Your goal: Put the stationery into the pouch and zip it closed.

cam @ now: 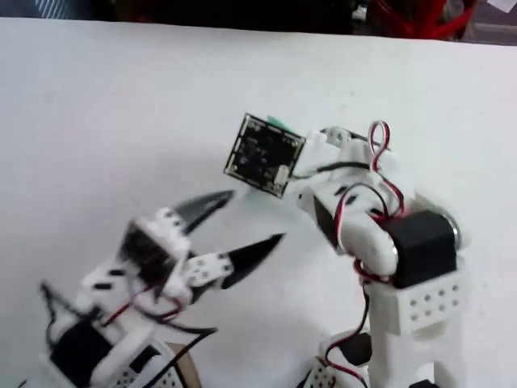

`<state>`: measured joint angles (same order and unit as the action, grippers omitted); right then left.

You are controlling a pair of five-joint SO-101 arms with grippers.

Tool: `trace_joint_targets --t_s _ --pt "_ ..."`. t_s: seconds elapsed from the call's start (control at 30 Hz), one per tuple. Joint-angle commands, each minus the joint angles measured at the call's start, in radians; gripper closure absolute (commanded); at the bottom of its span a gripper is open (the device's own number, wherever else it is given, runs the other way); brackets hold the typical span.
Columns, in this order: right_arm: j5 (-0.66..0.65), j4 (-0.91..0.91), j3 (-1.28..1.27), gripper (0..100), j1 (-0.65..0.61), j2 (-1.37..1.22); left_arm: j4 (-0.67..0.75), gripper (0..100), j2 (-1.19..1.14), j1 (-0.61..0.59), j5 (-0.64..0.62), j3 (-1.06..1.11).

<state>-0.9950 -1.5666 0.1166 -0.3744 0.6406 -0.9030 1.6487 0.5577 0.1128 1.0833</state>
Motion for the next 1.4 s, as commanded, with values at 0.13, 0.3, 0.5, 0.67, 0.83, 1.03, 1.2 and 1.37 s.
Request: trace_joint_targets --t_s 0.13,0.3,0.5,0.67,0.83,1.03,1.2,1.37 --pt "-0.002 0.004 0.040 98.0 0.012 0.143 -0.083 69 0.185 -0.246 0.115 -0.071" --pt "-0.003 -0.056 0.040 98.0 -0.024 0.209 -0.038 69 0.124 -0.338 0.114 -0.097" --pt "-0.044 -0.147 0.048 98.0 -0.194 0.265 -0.006 69 0.099 -0.308 0.114 -0.091" --pt "-0.046 -0.145 0.048 98.0 -0.245 0.251 -0.003 69 0.096 -0.219 0.117 -0.069" --pt "-0.046 -0.145 0.048 98.0 -0.271 0.243 0.011 69 0.099 -0.097 0.166 0.003" --pt "-0.061 -0.147 0.048 98.0 -0.317 0.240 0.193 69 0.094 -0.081 0.167 0.118" --pt "-0.061 -0.151 0.038 98.0 -0.409 0.239 0.322 70 0.094 -0.073 0.170 0.198" --pt "-0.074 -0.153 0.017 98.0 -0.479 0.239 0.322 70 0.094 -0.076 0.170 0.196"
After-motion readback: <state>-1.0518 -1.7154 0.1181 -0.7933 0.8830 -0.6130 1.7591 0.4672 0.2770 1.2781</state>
